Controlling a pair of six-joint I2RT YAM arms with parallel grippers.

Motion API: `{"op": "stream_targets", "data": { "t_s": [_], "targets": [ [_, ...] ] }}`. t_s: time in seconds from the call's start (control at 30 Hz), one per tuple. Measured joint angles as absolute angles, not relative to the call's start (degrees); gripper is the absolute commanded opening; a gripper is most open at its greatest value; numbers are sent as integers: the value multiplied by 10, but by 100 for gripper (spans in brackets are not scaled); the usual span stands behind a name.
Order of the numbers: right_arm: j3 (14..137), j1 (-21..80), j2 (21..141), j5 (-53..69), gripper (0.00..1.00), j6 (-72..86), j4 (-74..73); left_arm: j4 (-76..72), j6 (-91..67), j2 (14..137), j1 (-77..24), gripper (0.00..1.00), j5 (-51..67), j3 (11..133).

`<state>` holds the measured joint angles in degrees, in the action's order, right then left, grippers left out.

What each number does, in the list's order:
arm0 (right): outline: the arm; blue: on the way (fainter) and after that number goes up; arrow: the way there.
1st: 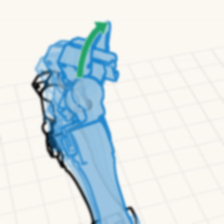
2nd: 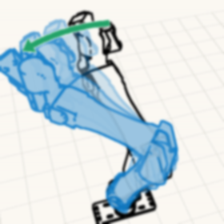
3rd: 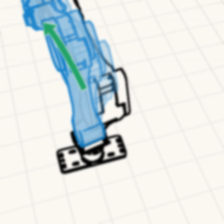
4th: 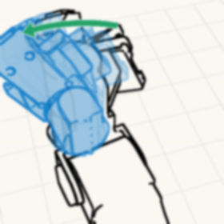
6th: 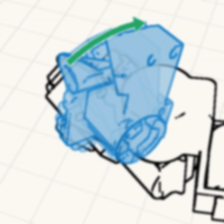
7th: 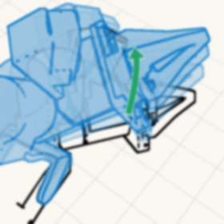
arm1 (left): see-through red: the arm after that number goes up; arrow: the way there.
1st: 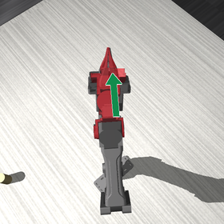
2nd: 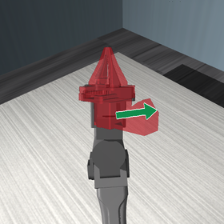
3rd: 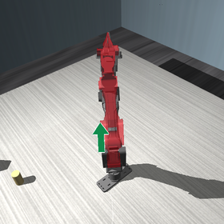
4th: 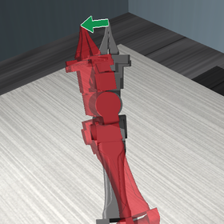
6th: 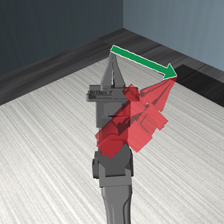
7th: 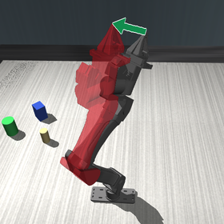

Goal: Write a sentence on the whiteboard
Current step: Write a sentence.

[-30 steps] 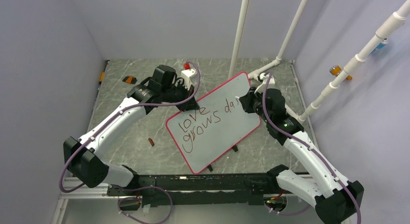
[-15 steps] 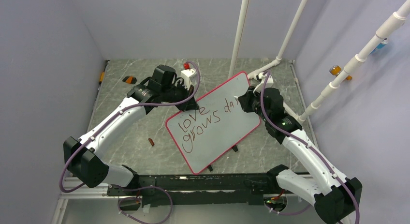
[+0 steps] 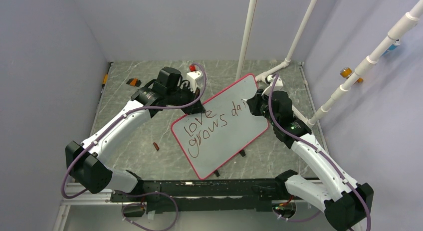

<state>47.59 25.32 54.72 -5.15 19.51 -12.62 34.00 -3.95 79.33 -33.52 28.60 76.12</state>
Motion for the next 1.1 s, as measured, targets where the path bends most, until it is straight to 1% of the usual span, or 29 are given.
{"op": "stream_targets", "data": {
  "t_s": [0.47,1.1],
  "targets": [
    [476,253,501,-75,0,196,-138,337,-39,793,-336,0,287,761],
    [506,253,560,-75,0,198,-126,337,-39,793,-336,0,287,761]
  ]
}}
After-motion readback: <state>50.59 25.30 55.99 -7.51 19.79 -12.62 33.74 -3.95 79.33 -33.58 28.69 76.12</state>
